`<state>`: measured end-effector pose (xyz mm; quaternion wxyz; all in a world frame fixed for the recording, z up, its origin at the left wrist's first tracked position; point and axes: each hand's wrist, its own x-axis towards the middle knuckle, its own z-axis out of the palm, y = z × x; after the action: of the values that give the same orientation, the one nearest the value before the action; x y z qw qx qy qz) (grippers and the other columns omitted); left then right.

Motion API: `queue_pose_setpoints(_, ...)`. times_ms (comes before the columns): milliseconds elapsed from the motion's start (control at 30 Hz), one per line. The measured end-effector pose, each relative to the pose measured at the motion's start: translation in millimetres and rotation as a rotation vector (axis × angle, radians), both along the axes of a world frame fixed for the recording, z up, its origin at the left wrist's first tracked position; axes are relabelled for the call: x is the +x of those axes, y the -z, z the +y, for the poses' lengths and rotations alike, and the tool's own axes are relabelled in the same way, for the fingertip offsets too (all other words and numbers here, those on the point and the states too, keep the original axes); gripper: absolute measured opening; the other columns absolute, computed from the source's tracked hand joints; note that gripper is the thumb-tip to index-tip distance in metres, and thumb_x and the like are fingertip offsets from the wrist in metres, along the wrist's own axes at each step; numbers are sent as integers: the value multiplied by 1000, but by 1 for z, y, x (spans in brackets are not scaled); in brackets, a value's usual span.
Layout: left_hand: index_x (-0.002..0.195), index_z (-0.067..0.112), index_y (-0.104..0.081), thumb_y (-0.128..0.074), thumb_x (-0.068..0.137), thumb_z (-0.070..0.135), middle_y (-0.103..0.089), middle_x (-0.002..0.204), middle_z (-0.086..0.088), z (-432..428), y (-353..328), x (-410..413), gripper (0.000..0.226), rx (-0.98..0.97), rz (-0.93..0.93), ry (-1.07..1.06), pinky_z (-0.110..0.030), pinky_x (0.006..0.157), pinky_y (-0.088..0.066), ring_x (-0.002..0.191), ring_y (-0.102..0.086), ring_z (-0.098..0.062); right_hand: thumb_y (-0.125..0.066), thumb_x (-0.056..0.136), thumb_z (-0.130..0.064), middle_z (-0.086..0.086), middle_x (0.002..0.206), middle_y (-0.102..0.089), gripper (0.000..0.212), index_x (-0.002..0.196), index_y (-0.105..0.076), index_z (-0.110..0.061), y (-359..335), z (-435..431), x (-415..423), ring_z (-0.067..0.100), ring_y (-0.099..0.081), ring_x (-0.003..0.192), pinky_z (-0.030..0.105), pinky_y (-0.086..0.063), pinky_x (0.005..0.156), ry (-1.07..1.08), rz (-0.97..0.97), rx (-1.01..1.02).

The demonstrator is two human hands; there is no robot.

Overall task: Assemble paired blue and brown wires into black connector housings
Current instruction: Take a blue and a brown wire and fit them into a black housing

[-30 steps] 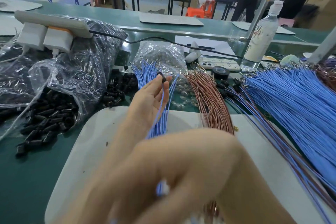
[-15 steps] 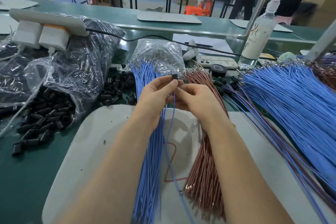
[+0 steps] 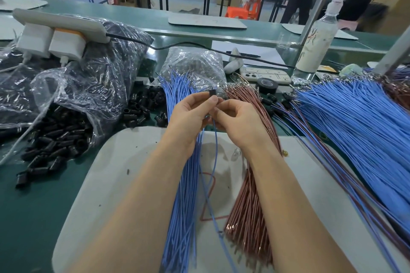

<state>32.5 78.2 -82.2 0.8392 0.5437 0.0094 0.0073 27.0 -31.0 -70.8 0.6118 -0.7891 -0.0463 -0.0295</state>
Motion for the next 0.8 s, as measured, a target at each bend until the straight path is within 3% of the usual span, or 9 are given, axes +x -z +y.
queue_pose_setpoints(167, 100, 11, -59, -63, 88, 10, -74, 81, 4, 0, 0, 1, 13, -10, -8, -21, -23, 74, -52, 79, -68, -11, -63, 90, -7, 6, 73, -68, 17, 75, -65, -16, 0, -2, -1, 17, -65, 71, 35, -57, 77, -47, -17, -15)
queue_pose_setpoints(333, 97, 10, -59, -63, 88, 7, -74, 79, 2, 0, -1, 0, 11, -27, -31, -51, -18, 62, -51, 73, -68, -10, -61, 91, -6, 20, 87, -71, 7, 87, -67, -6, -1, -3, -1, 19, -66, 75, 31, -58, 77, -78, -10, -9)
queue_pose_setpoints(467, 96, 11, -60, -63, 88, 8, -74, 83, 1, 0, -1, 0, 9, 1, -40, -61, -17, 61, -50, 75, -68, -10, -61, 91, -8, 12, 79, -71, 9, 84, -67, -10, -1, -3, -1, 13, -66, 70, 26, -58, 74, -74, 3, -7)
queue_pose_setpoints(567, 93, 13, -60, -62, 89, 8, -74, 83, 1, 0, -2, 0, 7, 41, -64, -63, -21, 66, -52, 75, -67, -10, -61, 91, -9, 4, 69, -66, 16, 76, -66, -14, 0, 0, 1, 13, -63, 66, 35, -57, 75, -22, 5, 17)
queue_pose_setpoints(700, 91, 15, -61, -64, 87, 10, -74, 85, 1, -1, -1, -1, 8, 107, -61, -62, -36, 87, -50, 87, -67, -16, -63, 90, -16, -2, 63, -63, 23, 68, -64, -20, 3, 1, 1, 14, -58, 64, 47, -53, 79, 38, -37, -14)
queue_pose_setpoints(800, 90, 15, -62, -65, 87, 9, -74, 84, 1, -1, 0, -1, 7, 108, -62, -63, -35, 85, -51, 85, -67, -16, -63, 90, -17, -5, 62, -64, 20, 70, -65, -21, 3, 0, 0, 11, -58, 62, 46, -54, 79, 43, -47, -42)
